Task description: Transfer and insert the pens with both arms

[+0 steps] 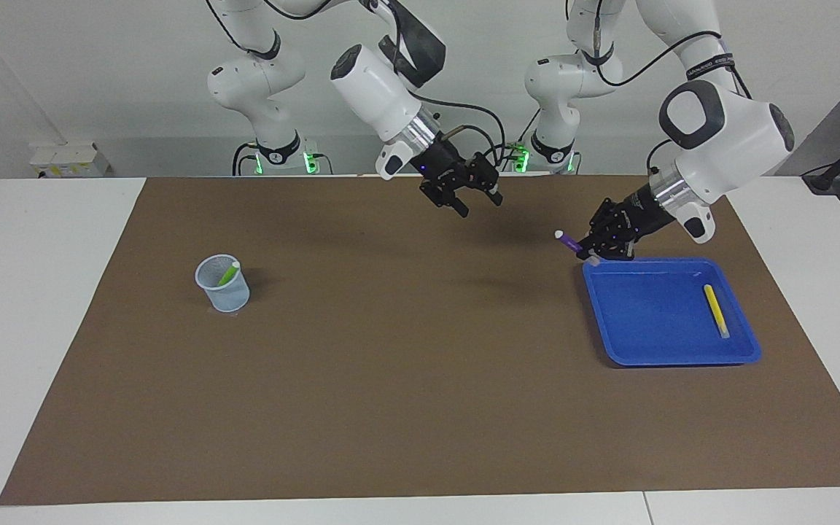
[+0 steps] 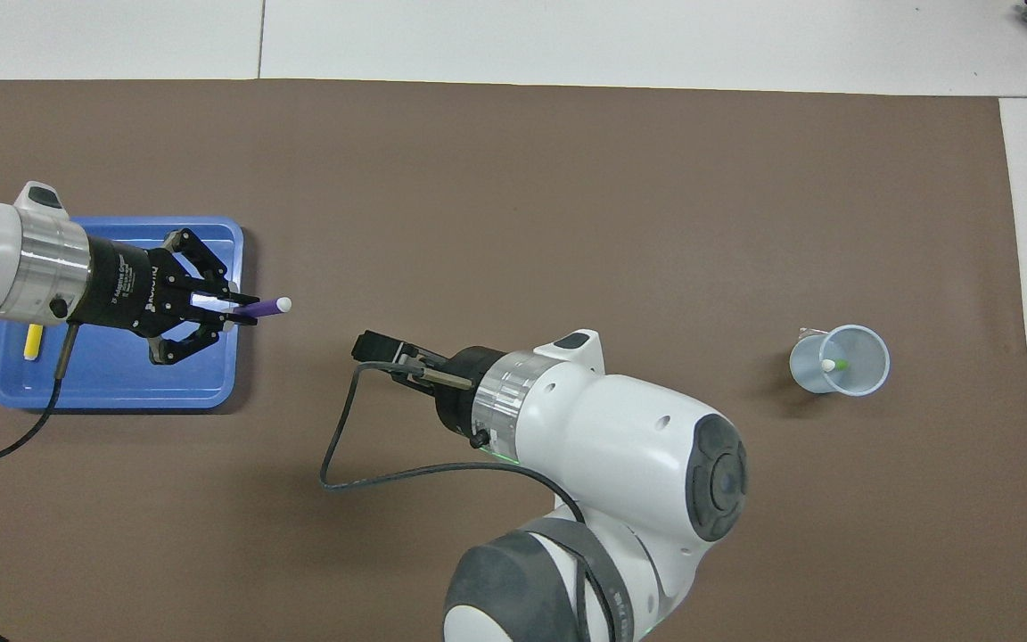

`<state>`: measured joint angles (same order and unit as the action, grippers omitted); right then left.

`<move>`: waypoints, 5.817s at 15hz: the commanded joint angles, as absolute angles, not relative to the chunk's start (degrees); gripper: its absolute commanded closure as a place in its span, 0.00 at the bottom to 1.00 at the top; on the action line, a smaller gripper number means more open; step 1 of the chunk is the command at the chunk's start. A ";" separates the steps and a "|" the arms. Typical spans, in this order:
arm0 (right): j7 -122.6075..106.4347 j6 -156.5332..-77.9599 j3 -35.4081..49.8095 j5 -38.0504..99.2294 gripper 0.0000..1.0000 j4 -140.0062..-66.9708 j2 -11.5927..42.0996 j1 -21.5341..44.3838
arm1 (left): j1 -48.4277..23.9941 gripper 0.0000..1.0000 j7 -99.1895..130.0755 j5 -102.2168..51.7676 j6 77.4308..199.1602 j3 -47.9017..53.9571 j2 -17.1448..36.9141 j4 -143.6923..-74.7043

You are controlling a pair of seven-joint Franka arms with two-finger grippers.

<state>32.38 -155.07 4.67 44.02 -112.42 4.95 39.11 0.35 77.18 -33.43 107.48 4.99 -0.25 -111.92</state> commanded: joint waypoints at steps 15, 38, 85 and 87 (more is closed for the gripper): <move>31.29 -160.40 4.57 44.12 0.12 -100.99 16.35 44.83 | -5.89 1.00 88.42 -36.21 109.16 4.22 -11.16 -122.52; 29.53 -148.97 3.87 41.66 0.60 -101.07 13.54 41.66 | -5.89 1.00 88.24 -36.12 108.81 4.22 -12.22 -122.43; -11.13 -99.69 3.87 8.89 0.92 -104.68 2.47 13.47 | 9.74 0.55 15.61 -18.20 98.96 3.96 -13.80 -123.13; -18.33 -96.43 3.87 3.98 0.92 -104.68 1.23 10.47 | 11.33 0.55 8.21 -14.61 99.66 3.96 -13.28 -123.05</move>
<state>-12.48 -98.22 2.99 8.08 -102.65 3.70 12.95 9.89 14.79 -17.72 99.47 3.40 -11.90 -121.56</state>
